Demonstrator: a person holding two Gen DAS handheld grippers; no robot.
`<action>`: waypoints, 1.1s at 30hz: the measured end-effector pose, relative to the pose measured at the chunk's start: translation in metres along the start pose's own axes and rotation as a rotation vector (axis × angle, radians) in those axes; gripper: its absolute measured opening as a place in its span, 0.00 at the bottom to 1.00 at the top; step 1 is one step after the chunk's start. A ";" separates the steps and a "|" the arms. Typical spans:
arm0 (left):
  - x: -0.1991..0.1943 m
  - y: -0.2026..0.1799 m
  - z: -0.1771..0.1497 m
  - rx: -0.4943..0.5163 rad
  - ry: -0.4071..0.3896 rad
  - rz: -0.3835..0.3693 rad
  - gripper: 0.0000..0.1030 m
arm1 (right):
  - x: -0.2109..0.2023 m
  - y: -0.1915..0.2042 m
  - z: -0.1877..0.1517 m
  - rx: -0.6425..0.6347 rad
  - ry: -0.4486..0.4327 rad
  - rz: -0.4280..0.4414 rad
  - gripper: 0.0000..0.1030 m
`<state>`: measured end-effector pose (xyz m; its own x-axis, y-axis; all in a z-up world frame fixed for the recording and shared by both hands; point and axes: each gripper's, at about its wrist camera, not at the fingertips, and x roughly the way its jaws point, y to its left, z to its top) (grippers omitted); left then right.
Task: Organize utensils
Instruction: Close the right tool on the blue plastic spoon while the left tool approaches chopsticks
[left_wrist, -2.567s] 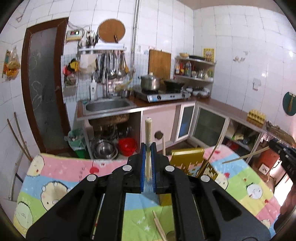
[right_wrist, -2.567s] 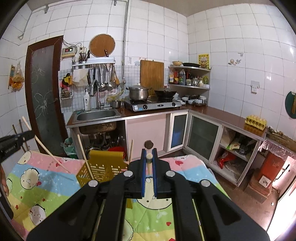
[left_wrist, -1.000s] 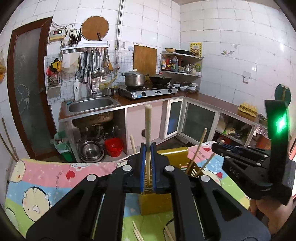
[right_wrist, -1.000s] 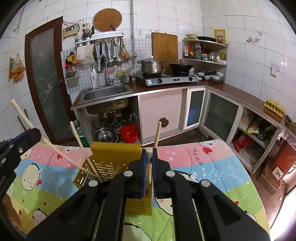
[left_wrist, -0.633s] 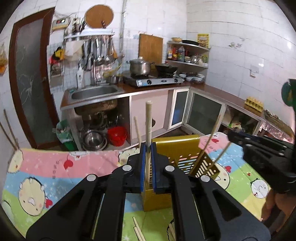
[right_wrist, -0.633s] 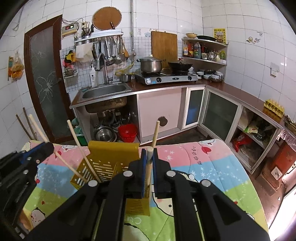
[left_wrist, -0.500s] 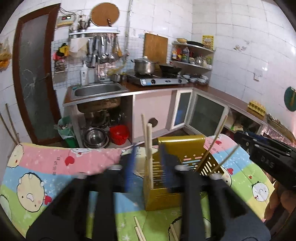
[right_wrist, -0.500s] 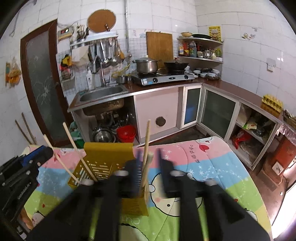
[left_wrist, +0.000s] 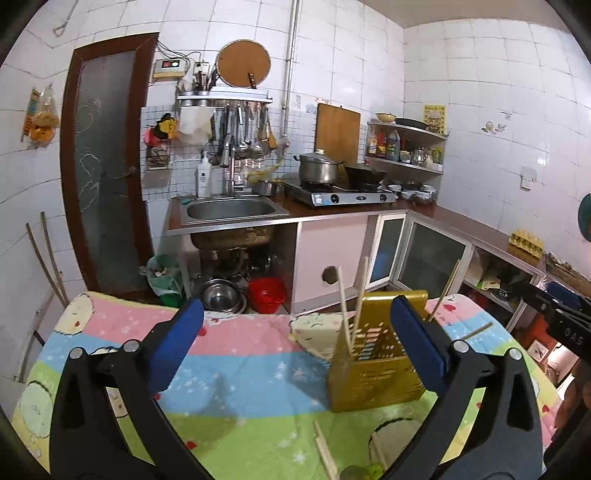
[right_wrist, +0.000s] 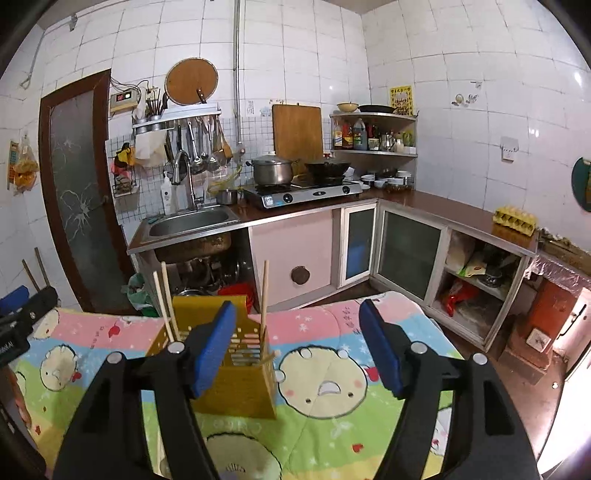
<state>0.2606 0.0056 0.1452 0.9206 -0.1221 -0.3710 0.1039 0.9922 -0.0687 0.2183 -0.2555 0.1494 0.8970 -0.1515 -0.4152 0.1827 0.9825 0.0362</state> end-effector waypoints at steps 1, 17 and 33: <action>-0.001 0.002 -0.004 -0.003 0.006 0.004 0.95 | -0.002 0.000 -0.003 -0.004 0.002 -0.008 0.67; 0.048 0.012 -0.108 0.026 0.243 0.060 0.95 | 0.035 0.029 -0.141 -0.021 0.282 -0.004 0.68; 0.080 0.036 -0.146 0.021 0.386 0.103 0.95 | 0.063 0.066 -0.186 -0.036 0.479 -0.018 0.67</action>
<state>0.2829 0.0275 -0.0221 0.7181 -0.0183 -0.6957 0.0300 0.9995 0.0047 0.2123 -0.1804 -0.0438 0.6063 -0.1094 -0.7877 0.1747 0.9846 -0.0022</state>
